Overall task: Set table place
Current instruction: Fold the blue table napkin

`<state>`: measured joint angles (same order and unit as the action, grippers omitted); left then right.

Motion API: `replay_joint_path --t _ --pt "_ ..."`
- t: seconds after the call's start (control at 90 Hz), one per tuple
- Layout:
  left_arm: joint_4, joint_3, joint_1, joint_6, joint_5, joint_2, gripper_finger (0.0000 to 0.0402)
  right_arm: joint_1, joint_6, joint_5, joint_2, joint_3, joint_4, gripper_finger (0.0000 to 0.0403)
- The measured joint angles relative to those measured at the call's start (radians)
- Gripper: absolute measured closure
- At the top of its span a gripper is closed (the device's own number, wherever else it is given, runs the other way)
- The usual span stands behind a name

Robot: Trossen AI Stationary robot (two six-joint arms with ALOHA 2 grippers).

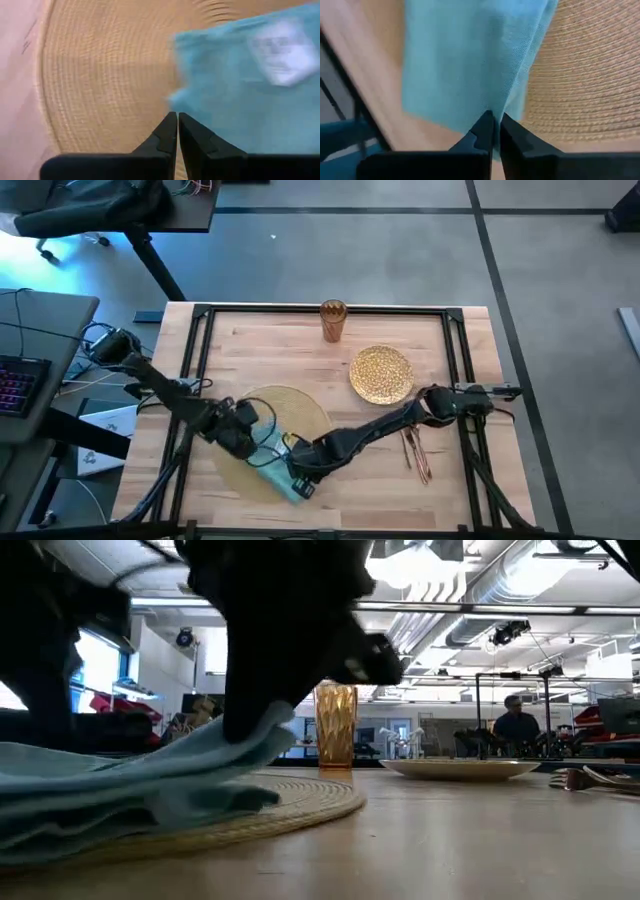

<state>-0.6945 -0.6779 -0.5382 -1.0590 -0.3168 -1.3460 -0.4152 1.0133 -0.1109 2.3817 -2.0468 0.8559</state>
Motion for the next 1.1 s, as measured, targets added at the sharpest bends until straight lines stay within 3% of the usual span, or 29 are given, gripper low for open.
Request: replay_joint_path --t 0.211,0.3,0.556,0.733,0.911,1.1 --pt "0.357 0.2 0.121 -0.004 0.086 0.0 0.0401 -0.075 0.11 0.031 0.0 0.0 0.001 0.0403" --pt "0.409 0.237 0.159 -0.024 0.08 0.0 0.0401 -0.093 0.167 0.052 0.0 0.0 -0.021 0.0403" --pt "0.41 0.243 0.338 0.116 0.042 0.008 0.0401 -0.094 0.187 0.166 0.006 0.0 -0.222 0.0403" --pt "0.335 0.188 0.416 0.298 0.086 0.073 0.0401 -0.058 0.125 0.164 0.006 0.0 -0.196 0.0403" --pt "0.23 0.094 0.383 0.43 0.15 0.186 0.0401 -0.033 0.057 0.073 0.002 0.0 -0.191 0.0393" --pt "0.177 0.028 0.268 0.387 0.216 0.313 0.0401 -0.006 0.025 0.012 -0.058 0.0 -0.131 0.0316"
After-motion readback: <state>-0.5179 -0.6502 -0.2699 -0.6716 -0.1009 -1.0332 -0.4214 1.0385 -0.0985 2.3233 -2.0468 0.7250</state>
